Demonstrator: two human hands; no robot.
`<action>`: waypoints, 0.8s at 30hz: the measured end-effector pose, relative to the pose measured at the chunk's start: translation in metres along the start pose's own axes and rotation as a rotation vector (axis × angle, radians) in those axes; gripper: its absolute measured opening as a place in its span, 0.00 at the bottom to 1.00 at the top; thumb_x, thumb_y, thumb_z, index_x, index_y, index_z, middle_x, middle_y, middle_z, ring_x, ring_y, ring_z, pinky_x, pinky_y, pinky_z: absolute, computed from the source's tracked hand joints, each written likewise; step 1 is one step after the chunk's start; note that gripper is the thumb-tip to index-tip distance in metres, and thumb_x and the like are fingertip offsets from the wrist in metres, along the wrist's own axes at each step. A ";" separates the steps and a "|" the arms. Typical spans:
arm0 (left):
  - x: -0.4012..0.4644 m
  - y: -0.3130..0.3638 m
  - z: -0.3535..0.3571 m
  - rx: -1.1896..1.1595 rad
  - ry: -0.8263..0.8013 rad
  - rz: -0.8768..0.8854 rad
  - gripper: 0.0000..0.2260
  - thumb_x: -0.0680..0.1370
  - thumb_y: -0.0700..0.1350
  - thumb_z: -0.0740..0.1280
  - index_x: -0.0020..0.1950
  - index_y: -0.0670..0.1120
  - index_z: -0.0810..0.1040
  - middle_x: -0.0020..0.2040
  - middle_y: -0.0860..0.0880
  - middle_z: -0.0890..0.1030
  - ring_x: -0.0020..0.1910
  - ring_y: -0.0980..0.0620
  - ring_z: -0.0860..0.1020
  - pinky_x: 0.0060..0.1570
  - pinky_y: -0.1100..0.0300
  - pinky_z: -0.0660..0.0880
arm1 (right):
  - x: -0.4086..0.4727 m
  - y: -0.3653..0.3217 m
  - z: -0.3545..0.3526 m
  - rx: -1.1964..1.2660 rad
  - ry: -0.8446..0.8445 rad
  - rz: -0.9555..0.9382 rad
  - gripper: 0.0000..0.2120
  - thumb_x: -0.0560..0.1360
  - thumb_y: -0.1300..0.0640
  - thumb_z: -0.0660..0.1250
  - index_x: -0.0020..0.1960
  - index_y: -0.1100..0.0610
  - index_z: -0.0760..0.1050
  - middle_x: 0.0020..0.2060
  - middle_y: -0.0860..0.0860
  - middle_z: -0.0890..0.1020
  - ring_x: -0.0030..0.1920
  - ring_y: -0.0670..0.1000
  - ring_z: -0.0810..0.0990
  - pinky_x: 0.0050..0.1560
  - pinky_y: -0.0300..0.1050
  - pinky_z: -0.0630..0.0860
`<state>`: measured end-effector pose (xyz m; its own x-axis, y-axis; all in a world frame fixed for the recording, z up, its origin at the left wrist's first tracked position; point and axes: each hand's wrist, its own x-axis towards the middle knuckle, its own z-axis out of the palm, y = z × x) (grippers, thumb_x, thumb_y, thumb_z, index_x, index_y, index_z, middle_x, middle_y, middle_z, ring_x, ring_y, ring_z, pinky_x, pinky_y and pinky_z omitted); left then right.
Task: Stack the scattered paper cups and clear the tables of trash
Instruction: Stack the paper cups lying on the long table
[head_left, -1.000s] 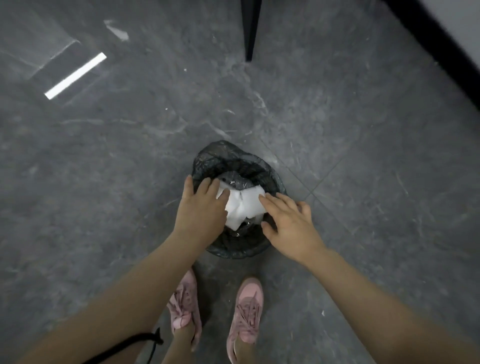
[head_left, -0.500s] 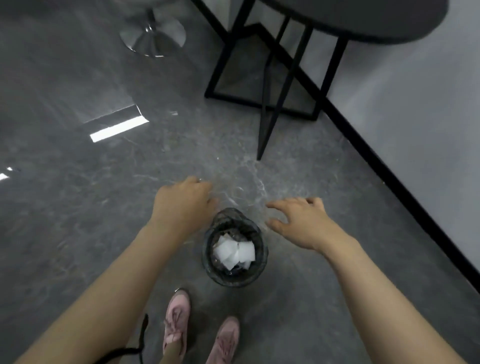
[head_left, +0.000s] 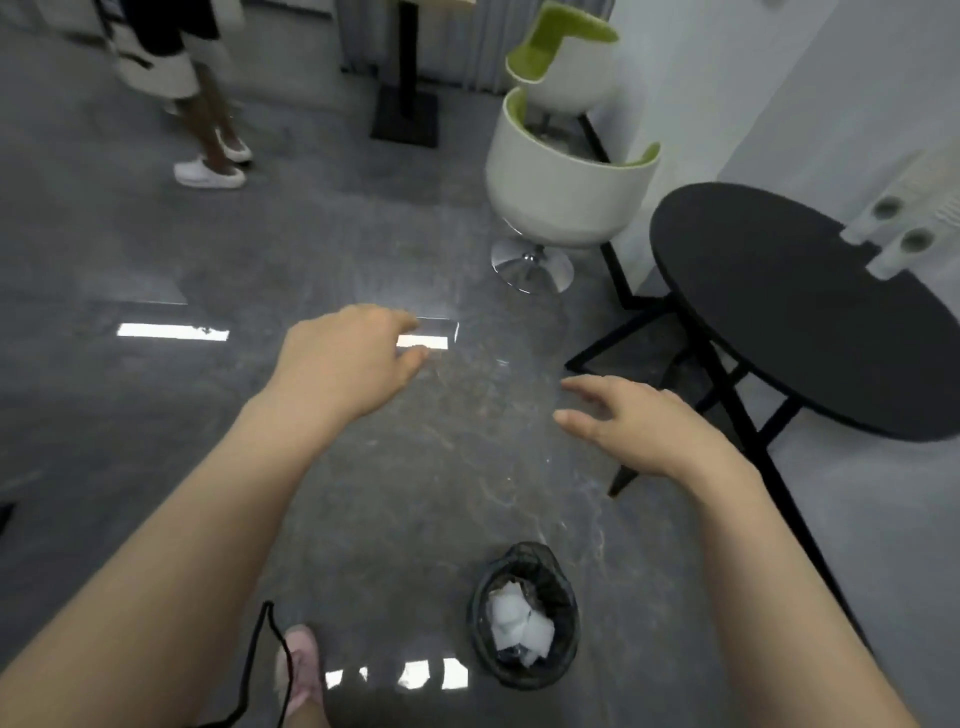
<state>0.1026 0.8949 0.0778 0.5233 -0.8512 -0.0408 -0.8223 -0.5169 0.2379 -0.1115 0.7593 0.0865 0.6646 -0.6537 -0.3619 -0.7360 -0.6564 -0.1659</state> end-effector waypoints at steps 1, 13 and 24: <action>-0.004 -0.016 -0.011 0.000 0.013 -0.033 0.19 0.80 0.59 0.58 0.69 0.57 0.70 0.66 0.50 0.75 0.65 0.46 0.73 0.51 0.54 0.69 | 0.006 -0.018 -0.008 -0.006 0.005 -0.026 0.25 0.77 0.38 0.57 0.72 0.42 0.63 0.70 0.47 0.71 0.70 0.49 0.68 0.69 0.49 0.61; 0.021 -0.177 -0.086 -0.025 0.047 -0.274 0.20 0.80 0.59 0.58 0.70 0.57 0.70 0.65 0.51 0.76 0.63 0.47 0.74 0.49 0.55 0.69 | 0.111 -0.181 -0.057 0.018 -0.012 -0.135 0.24 0.76 0.36 0.59 0.70 0.41 0.66 0.67 0.44 0.74 0.67 0.46 0.72 0.68 0.49 0.64; 0.171 -0.247 -0.104 -0.068 -0.010 -0.165 0.19 0.80 0.59 0.58 0.69 0.55 0.71 0.63 0.50 0.77 0.60 0.46 0.76 0.49 0.55 0.69 | 0.228 -0.223 -0.083 0.045 -0.038 -0.011 0.25 0.76 0.36 0.59 0.70 0.42 0.65 0.67 0.45 0.74 0.67 0.47 0.72 0.68 0.50 0.64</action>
<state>0.4183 0.8869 0.1128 0.6474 -0.7563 -0.0942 -0.7084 -0.6427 0.2918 0.2150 0.7259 0.1172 0.6680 -0.6312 -0.3941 -0.7342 -0.6455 -0.2106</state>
